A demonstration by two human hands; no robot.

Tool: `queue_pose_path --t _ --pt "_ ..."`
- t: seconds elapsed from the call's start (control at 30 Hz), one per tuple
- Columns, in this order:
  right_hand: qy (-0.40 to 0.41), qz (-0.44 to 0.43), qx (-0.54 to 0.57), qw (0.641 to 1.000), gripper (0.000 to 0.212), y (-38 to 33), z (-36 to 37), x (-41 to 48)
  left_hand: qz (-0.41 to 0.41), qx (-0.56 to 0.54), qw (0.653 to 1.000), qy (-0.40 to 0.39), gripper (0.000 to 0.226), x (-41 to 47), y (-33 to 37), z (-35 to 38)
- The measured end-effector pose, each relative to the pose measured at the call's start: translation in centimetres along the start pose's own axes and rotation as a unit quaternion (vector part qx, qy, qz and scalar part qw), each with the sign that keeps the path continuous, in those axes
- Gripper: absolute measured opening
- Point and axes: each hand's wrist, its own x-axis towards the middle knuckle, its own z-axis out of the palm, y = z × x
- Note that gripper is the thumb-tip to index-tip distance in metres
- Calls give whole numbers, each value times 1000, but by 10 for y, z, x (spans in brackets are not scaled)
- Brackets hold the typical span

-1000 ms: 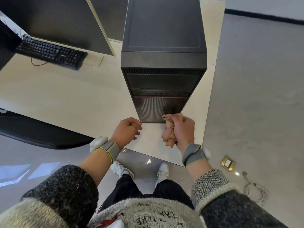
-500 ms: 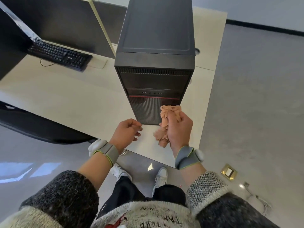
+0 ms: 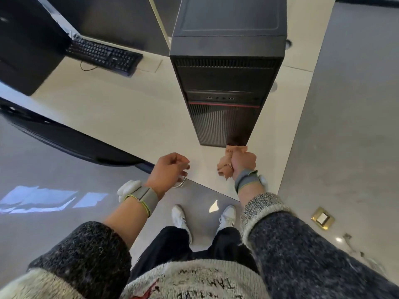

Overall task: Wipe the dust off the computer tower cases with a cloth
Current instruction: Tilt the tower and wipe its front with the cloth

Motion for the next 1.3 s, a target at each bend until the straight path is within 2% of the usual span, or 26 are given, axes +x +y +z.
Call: queue_pose_path --t 0.1,0.23,0.33,0.43,0.5,0.63,0.73,0.83,0.97,1.1,1.17,1.3 --pt "-52 -56 34 997 24 -13 -1 -18 19 0 1000 -16 13 6 7 -1" --pt "-76 -147 108 980 17 -69 -5 -111 31 -20 999 -33 13 15 17 -8" --pt "-70 -240 94 964 28 -97 -12 -153 37 -32 998 -49 13 22 22 -9" --pt "-52 -305 90 947 26 -104 -10 -163 36 -34 996 -68 14 26 22 -8" --pt "-37 -294 79 952 26 -90 -5 -150 30 -36 996 -75 13 29 19 -10" --pt "-34 -206 84 974 23 -42 9 -104 19 -29 997 -65 13 31 13 -17" --pt "-22 -169 84 982 28 -18 17 -70 3 -23 998 -50 13 31 8 -27" --pt "-10 -152 38 988 36 13 20 -40 -12 -12 999 -32 12 27 3 -37" --pt "48 -105 -53 992 39 50 23 20 -19 13 999 -23 14 25 -2 -41" --pt "71 -56 -31 995 35 5 28 -34 -18 23 999 -32 13 30 0 -40" --pt "40 -47 7 998 33 -9 27 -54 -10 23 999 -41 13 32 7 -36" --pt "-3 -150 76 986 35 -52 26 -103 16 8 998 -66 12 35 21 -25"
